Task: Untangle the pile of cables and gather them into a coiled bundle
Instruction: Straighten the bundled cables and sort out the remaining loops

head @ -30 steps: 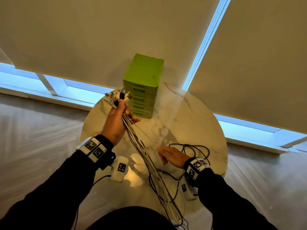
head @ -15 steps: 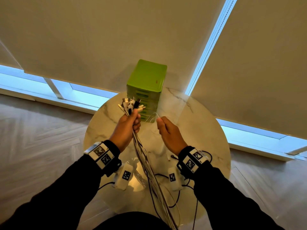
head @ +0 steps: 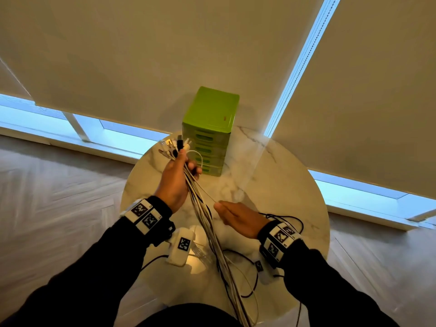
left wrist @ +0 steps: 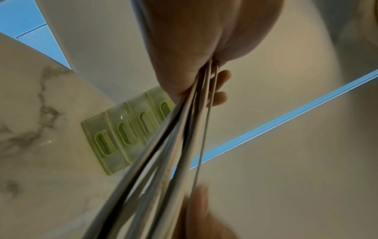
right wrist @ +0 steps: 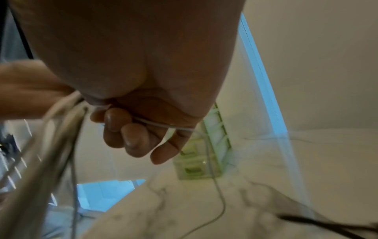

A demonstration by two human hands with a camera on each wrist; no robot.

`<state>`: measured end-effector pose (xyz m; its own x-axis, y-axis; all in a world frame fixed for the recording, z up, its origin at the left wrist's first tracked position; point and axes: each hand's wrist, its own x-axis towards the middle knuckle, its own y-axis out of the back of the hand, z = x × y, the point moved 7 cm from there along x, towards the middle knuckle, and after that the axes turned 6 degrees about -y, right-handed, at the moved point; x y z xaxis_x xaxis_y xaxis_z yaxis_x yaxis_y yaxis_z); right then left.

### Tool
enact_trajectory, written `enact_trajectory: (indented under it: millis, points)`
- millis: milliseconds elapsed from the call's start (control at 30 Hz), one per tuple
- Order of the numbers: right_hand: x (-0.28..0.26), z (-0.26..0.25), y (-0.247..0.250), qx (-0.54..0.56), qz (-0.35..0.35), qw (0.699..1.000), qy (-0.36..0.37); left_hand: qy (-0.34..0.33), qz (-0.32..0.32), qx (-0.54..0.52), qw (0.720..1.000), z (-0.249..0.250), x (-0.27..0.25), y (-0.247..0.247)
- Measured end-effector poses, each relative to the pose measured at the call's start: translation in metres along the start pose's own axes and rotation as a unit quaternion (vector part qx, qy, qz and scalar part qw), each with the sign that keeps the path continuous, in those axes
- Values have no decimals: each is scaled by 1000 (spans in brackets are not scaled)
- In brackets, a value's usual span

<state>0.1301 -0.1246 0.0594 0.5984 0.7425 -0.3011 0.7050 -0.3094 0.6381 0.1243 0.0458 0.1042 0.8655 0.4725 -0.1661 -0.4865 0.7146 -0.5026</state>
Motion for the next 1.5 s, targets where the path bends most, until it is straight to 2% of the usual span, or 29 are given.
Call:
enact_trajectory:
  millis: [100,267,333,400,533,667,733,800,900,967,1100,1233,1400,1500]
  points:
    - [-15,48,-1,0,5,998,-61,-29,27,-22,999,9,10,12]
    - [-35,104,12,-3,15,988,-156,-99,53,13,994,27,19,24]
    - [-38,112,30,-1,89,980,-177,-135,32,62,988,31,21,25]
    - [-33,101,51,-22,169,972,-160,-149,-11,139,979,28,18,18]
    - [-17,39,82,-1,240,965,-108,-87,-87,233,965,7,-2,-9]
    - [-6,-18,89,-39,222,973,-38,-61,-143,265,952,-4,-23,-41]
    - [-7,-32,91,-58,208,976,-27,-41,-172,234,956,-8,-26,-56]
    - [-15,-36,97,-74,200,977,-28,6,-207,165,964,-15,-26,-73]
    - [-37,-31,109,-89,184,978,-42,55,-246,127,959,-25,-31,-101]
    - [-57,-24,120,-75,191,978,-45,70,-262,136,953,-33,-37,-119]
    - [-112,6,140,5,257,963,-79,71,-271,119,953,-53,-40,-153]
    - [-161,58,125,75,274,949,-136,52,-244,107,963,-69,-51,-181]
    - [-217,120,97,71,320,915,-235,30,-259,141,955,-91,-73,-210]
    - [-253,150,88,94,367,881,-285,9,-302,165,939,-107,-92,-227]
